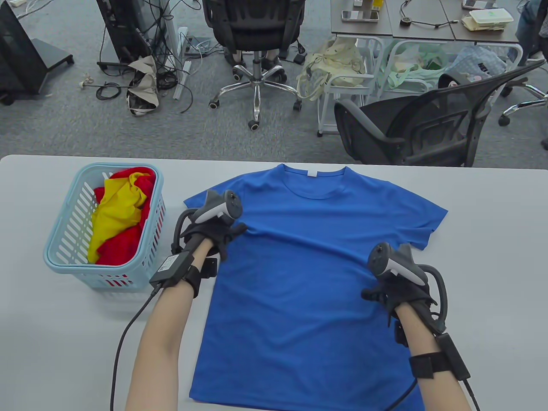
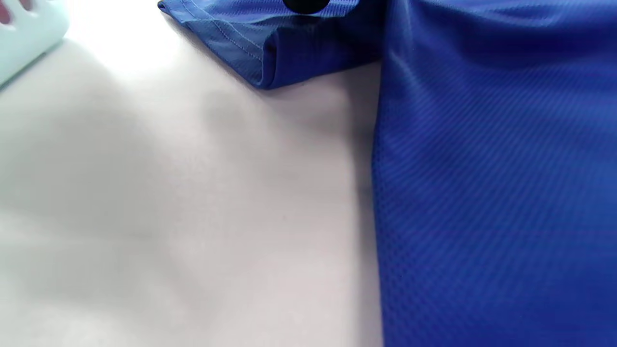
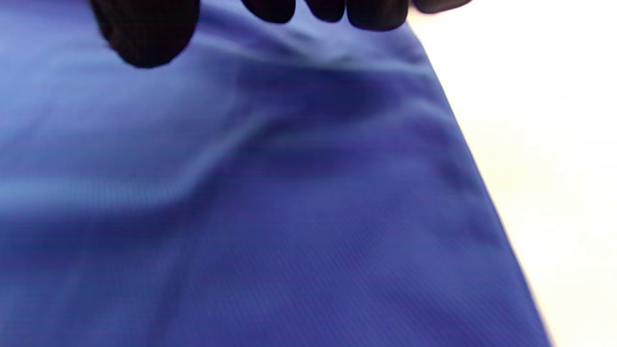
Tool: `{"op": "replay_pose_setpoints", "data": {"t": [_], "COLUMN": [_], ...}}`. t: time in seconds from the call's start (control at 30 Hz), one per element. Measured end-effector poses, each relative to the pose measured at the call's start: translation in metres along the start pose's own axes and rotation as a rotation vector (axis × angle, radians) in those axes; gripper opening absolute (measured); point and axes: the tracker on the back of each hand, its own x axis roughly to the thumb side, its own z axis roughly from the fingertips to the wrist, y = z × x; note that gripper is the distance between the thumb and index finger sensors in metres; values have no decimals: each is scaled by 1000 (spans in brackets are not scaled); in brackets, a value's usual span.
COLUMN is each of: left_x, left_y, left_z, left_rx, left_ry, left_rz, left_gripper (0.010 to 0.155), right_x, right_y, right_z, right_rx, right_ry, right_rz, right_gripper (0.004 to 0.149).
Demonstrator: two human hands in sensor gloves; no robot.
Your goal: Roll t-shirt into tight roll
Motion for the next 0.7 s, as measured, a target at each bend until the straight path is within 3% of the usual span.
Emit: {"op": "replay_pose_setpoints", "data": {"t": [0.13, 0.17, 0.27, 0.37, 0.5, 0.53, 0.63, 0.7], "left_x": [4, 5, 7, 17, 27, 28, 23, 14], "left_y": [-6, -7, -4, -2, -15, -18, -18, -13], "left_z": [-19, -23, -21, -5, 11, 11, 8, 7], "left_rx": [-57, -74, -11, 82, 8, -36, -1, 29], "left_ry": [73, 127, 186, 98, -42, -39, -27, -69], "left_rz": [-56, -142, -185, -269, -147, -164, -195, -61], "left_gripper": [96, 99, 102, 98, 90, 88, 84, 83], "right_x": [-5, -9, -28, -40, -57, -55, -30, 2], "right_y": [11, 18, 28, 23, 12, 9, 5, 4], "right_z": [-15, -22, -37, -46, -57, -55, -38, -16], "right_rx": [66, 103, 219, 199, 217, 207, 123, 74], "right_ry": [0, 25, 36, 65, 114, 127, 28, -77], "right_rz": [-58, -43, -57, -89, -125, -104, -27, 42], "right_gripper": [82, 86, 98, 98, 97, 96, 93, 91]}}
